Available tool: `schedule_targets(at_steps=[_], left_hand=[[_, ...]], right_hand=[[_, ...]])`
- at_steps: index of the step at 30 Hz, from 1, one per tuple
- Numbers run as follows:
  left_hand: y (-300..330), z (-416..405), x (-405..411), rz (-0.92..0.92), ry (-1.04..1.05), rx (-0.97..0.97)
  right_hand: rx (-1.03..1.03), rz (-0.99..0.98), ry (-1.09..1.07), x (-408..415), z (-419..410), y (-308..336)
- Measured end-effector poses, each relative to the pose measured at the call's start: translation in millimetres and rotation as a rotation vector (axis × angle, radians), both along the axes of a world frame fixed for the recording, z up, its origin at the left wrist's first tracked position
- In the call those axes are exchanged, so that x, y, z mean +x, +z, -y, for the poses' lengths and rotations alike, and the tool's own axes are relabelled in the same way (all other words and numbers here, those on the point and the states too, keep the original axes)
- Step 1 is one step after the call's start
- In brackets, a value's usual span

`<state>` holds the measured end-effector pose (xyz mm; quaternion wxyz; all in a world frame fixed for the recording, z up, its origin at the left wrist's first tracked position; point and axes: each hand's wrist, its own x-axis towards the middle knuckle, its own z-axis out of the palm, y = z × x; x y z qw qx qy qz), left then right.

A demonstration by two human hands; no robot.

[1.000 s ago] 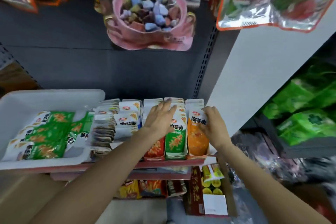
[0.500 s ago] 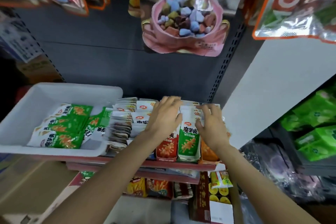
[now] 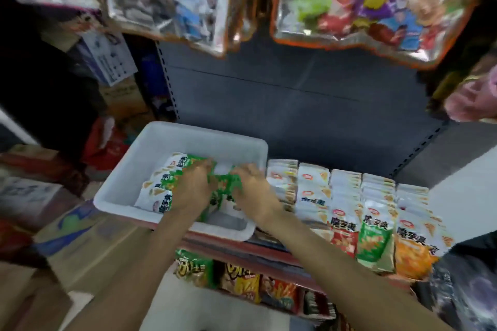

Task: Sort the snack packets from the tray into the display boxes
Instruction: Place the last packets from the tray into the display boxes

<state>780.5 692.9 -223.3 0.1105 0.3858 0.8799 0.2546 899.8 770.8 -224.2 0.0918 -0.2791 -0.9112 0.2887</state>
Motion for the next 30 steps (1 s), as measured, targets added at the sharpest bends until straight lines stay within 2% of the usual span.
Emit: schedule_targets(at_steps=[4, 8, 12, 19, 24, 28, 30], left_hand=[[-36.7, 17.5, -60.9, 0.030, -0.128, -0.252], [-63.8, 23.9, -96.9, 0.004, -0.284, -0.443], [-81.4, 30.4, -114.7, 0.040, -0.378, -0.603], [-96.4, 36.5, -116.1, 0.119, -0.337, -0.472], [-100.8, 37.3, -114.2, 0.081, -0.320, -0.444], [-101.2, 37.5, -111.7, 0.049, -0.326, -0.468], [-100.4, 36.4, -111.0, 0.042, -0.323, -0.471]], right_hand=[[-0.212, 0.256, -0.038, -59.5, 15.5, -27.4], [-0.166, 0.476, -0.118, -86.5, 12.3, -65.4], [-0.213, 0.620, -0.255, -90.3, 5.4, -95.6], [-0.092, 0.839, -0.178, -92.6, 4.5, -103.3], [0.033, 0.769, 0.007, -91.3, -4.6, -83.2], [-0.126, 0.779, 0.072, -81.6, 4.8, -81.3], [-0.126, 0.766, 0.051, -80.6, 11.3, -87.5]])
